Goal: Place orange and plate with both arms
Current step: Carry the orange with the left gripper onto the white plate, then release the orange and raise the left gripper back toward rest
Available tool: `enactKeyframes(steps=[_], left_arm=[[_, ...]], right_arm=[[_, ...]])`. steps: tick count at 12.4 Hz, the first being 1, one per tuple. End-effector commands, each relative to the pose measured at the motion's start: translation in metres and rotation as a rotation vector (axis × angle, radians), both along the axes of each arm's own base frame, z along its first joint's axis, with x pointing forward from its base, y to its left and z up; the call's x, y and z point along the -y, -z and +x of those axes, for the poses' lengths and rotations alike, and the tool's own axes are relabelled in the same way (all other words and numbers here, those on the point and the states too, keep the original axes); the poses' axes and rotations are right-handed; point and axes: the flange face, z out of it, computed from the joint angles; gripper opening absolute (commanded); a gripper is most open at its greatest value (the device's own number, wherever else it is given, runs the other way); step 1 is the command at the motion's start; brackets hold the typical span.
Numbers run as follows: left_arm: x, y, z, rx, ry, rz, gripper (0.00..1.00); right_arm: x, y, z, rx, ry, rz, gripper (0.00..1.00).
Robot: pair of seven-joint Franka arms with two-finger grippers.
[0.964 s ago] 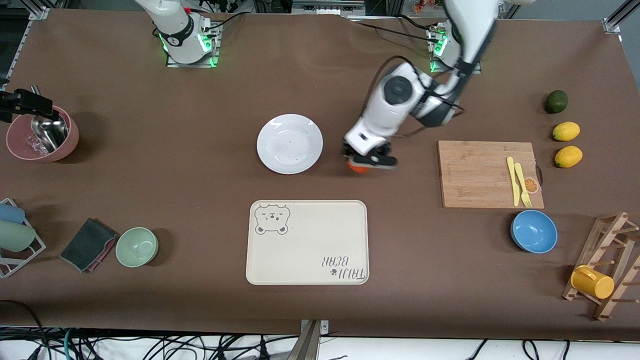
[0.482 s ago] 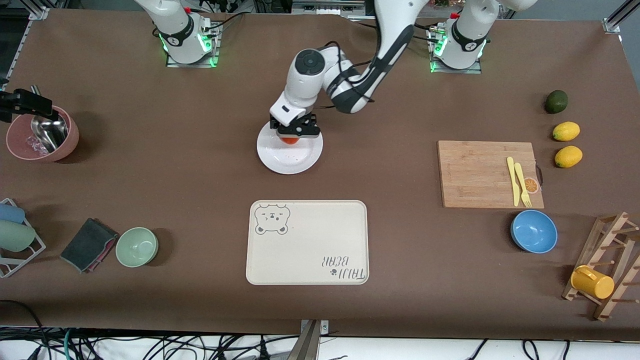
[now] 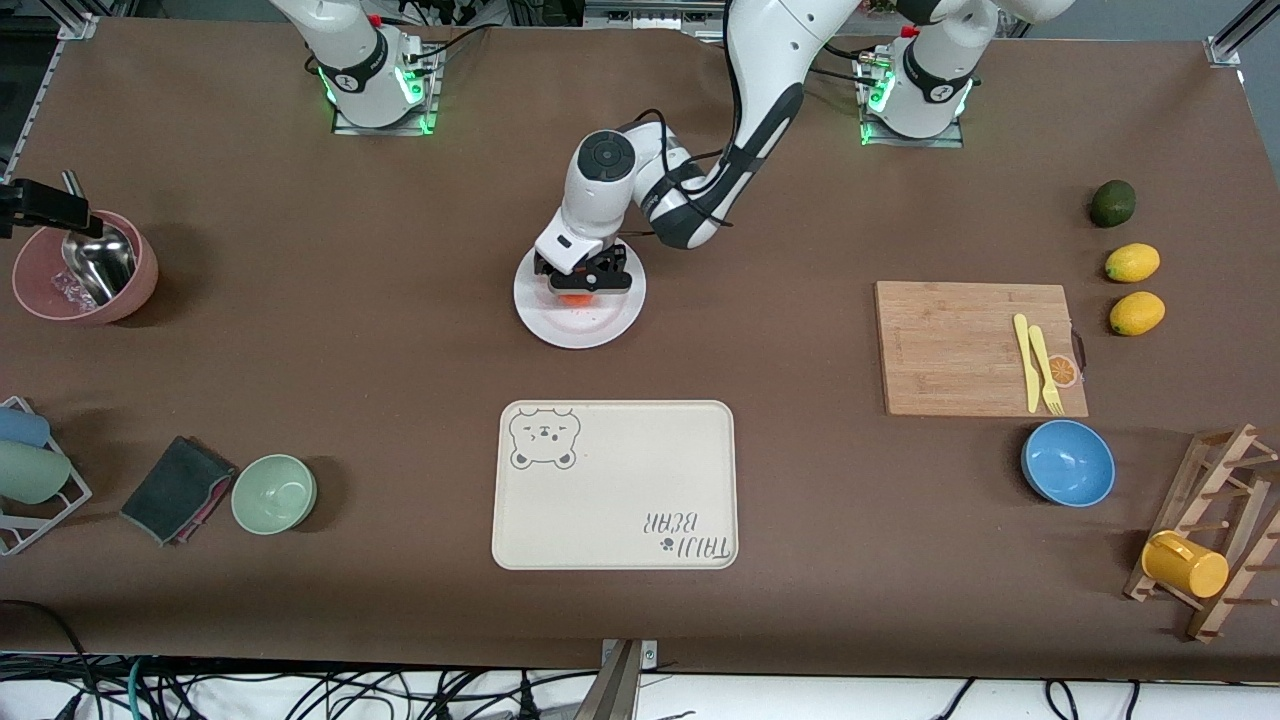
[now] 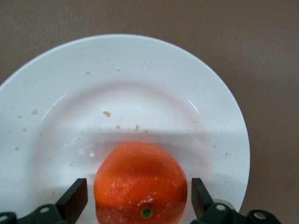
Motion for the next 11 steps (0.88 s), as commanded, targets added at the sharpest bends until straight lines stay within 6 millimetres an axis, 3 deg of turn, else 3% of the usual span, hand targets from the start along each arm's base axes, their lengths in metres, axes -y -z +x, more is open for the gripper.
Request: enactKeyframes(steps=[1,3,4,6,9,11], left_arm=[[-0.015,-0.061,0.028,-0.009,-0.036,0.055,1.0],[-0.067,-0.12,0.076,-0.034,-0.096,0.108,1.0],[-0.1,-0.149,0.099,-0.046,-0.11,0.128,1.0],[-0.178,-0.186,0.144,-0.083,-0.076,0.169,1.0],[-0.309,-0.207,0.205,-0.12,0.011,0.188,1.0],[-0.386,-0.215,0.23,-0.113,0.076,0.182,1.0]], right_arm=[[-0.005,-0.007,0.001,0.005,-0.003,0.014,1.0],[0.0,-0.007,0.0,0.003,0.0,0.015,1.0],[0.0,-0.005,0.0,-0.003,0.0,0.015,1.0],[-0.01,0.008,0.006,-0.033,-0.016,0.019,1.0],[-0.011,0.011,0.006,-0.047,-0.025,0.023,1.0],[-0.032,0.016,0.009,-0.057,-0.054,0.033,1.0]])
